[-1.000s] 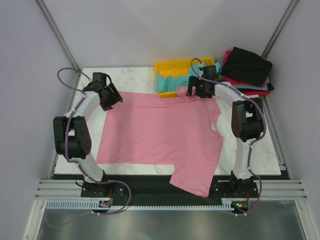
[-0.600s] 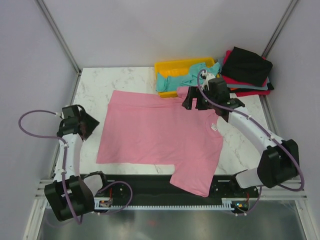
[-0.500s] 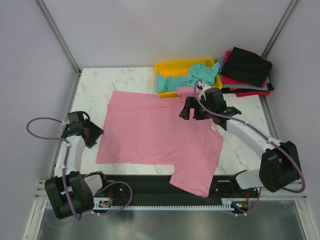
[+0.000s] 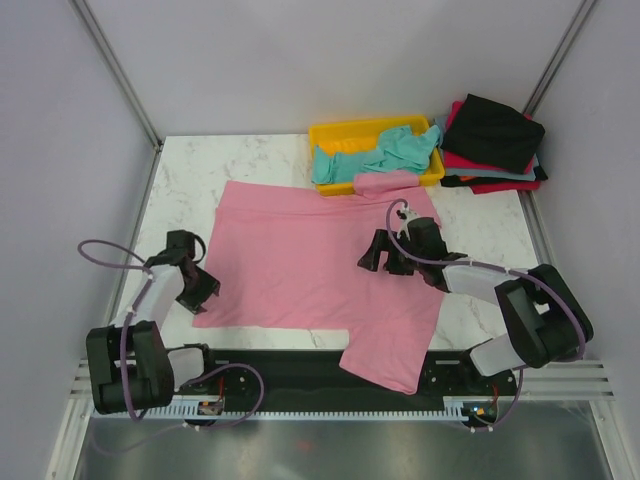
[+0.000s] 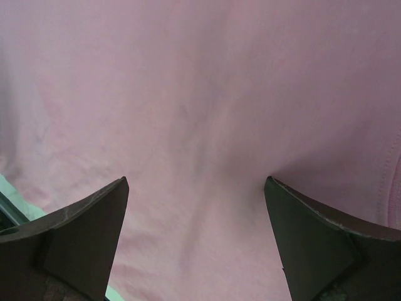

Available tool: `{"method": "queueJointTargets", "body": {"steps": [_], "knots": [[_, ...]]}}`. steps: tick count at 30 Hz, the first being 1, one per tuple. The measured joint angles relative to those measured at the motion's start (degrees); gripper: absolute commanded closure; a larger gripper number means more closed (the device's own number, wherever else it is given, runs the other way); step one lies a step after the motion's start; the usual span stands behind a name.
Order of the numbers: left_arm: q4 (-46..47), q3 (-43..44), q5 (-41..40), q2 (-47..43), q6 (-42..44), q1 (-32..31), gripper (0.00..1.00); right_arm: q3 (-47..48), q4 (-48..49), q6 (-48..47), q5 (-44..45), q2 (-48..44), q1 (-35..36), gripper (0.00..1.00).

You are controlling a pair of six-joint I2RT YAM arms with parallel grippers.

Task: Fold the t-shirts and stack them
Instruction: Fold the tshirt

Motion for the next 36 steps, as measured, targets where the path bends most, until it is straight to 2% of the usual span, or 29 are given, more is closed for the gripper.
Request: {"method": "queueJointTargets", "body": {"steps": [5, 14, 20, 28, 31, 32, 34, 35, 36], "knots": [[-4.0, -0.3, -5.7, -0.4, -5.6, -10.0, 0.37, -2.5, 6.3, 1.6, 0.0, 0.0, 0.0, 0.02], [-14.1, 2.4, -10.4, -3.8, -13.8, -22.7, 0.39, -4.2, 10.3, 3.0, 0.1, 0.2, -0.3, 0.02], [-15.1, 3.8, -12.9, 1.0, -15.0, -23.2, 0.46, -4.2, 11.5, 3.3, 0.0, 0.9, -0.4, 0.02], [-9.4, 0.3, -10.7, 3.4, -14.9, -22.0, 0.47, -7.5, 14.6, 4.1, -0.9, -1.0, -1.9, 0.02], [-7.8, 0.2, -9.8, 3.5, -14.2, -21.9, 0.58, -9.8, 15.2, 4.8, -0.9, -3.5, -3.3, 0.02], [-7.1, 0.2, -9.5, 3.7, -13.7, -21.9, 0.69, -10.1, 14.8, 4.9, -0.9, -4.1, -3.5, 0.02], [-5.3, 0.3, -8.5, 4.4, -12.8, -21.9, 0.81, -10.2, 12.7, 5.0, -0.1, -6.0, -4.0, 0.02], [-4.5, 0.5, -8.1, 4.9, -12.1, -21.9, 0.91, -10.2, 10.9, 5.0, 0.7, -7.5, -3.9, 0.02], [-4.0, 0.7, -7.8, 5.2, -11.5, -21.9, 0.96, -10.2, 9.1, 5.2, 1.5, -9.0, -3.9, 0.02]]}}
